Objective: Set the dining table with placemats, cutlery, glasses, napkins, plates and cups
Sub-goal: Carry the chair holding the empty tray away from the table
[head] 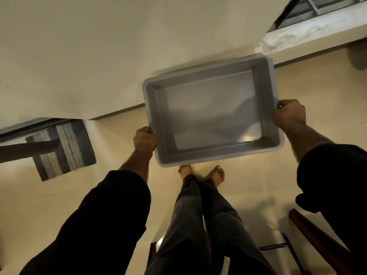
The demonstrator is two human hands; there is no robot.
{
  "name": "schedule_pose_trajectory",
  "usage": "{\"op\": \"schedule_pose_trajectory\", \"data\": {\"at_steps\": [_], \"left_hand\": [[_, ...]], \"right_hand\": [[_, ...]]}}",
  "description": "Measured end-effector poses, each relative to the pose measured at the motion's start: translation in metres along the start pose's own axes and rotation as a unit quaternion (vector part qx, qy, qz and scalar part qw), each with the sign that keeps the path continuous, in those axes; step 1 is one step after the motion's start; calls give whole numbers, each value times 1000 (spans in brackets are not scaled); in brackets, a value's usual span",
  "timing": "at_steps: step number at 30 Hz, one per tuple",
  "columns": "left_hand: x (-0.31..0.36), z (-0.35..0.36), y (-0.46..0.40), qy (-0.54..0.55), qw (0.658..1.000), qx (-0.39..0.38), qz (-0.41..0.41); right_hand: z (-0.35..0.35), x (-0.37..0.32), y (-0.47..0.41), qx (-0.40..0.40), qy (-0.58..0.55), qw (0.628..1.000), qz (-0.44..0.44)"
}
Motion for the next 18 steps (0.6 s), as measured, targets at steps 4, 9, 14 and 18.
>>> {"op": "schedule_pose_trajectory", "data": {"at_steps": [4,9,14,18], "left_hand": [[-9,-1,0,14,1000,-14,-10],[-3,-2,-10,41,999,-29,-15],[-12,0,-11,31,999,-19,-22],[-12,-1,-7,51,998,-35,-32]], "right_hand": [[0,6,5,-6,6,1000,6],[-1,-5,-4,0,14,1000,-12],[0,-9,2,0,21,999,-27],[-6,-12,4,-11,31,999,-37]]}}
Point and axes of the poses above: each hand's wrist, its own y-axis away from the middle knuckle, its own z-axis out of the palm, x = y × z, the point moved 7 cm from there along -y, towards the middle knuckle, and after that the axes turned 8 degrees about x, right-handed, at the moved point
